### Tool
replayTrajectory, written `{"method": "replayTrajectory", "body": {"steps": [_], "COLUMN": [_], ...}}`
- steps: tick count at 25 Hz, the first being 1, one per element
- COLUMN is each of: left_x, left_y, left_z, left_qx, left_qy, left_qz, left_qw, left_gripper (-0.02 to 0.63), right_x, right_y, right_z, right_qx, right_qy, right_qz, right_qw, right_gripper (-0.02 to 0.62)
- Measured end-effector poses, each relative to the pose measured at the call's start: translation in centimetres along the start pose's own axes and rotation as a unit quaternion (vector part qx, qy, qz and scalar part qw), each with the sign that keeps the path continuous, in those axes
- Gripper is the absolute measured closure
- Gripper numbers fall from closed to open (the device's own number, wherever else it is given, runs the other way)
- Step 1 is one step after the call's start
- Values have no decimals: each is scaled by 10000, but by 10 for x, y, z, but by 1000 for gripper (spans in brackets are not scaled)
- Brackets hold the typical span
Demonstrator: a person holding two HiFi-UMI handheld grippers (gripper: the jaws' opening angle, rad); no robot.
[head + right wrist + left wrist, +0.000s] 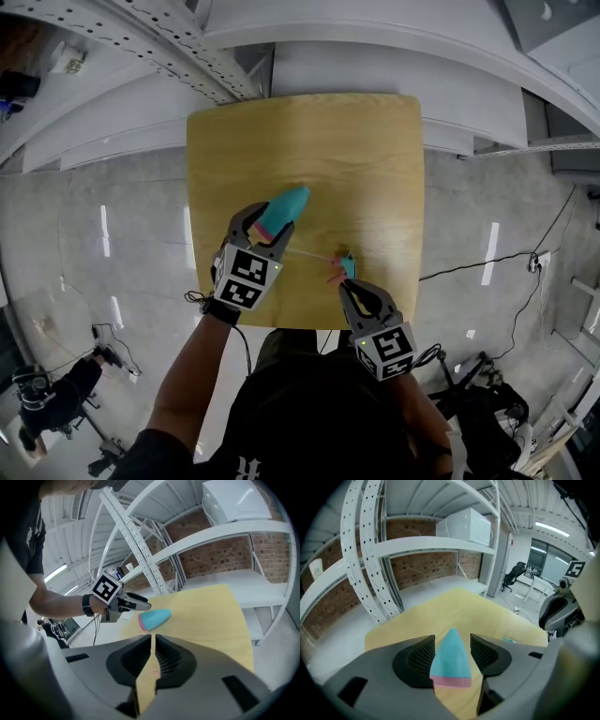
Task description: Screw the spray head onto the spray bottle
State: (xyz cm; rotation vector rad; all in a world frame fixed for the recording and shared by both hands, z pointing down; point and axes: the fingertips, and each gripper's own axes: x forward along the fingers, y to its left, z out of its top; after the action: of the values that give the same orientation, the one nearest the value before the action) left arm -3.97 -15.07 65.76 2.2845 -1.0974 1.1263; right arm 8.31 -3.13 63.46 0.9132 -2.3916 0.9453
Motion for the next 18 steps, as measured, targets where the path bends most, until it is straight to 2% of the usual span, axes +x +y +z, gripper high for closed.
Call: {"method": "replayTrajectory", "body": {"steps": [4,12,18], "left_x": [14,42,57], "left_y": [3,0,0], "left_z": [-10,-34,-40], "left_qx": [244,395,351], "left_qy": [300,913,759], "left_qz": [-30,-262,-156], "left_qw": [9992,9947,9964], "left_gripper": [380,331,279], "right_x": [4,11,19], "right_y": [-6,-21,-29], "right_z": [-6,-17,-39], "right_qx": [103,212,383], "right_qy": [58,234,442], "right_qz": [-42,-228,-339], "right_qw": [9999,9992,9977], "right_gripper": [592,583,560]}}
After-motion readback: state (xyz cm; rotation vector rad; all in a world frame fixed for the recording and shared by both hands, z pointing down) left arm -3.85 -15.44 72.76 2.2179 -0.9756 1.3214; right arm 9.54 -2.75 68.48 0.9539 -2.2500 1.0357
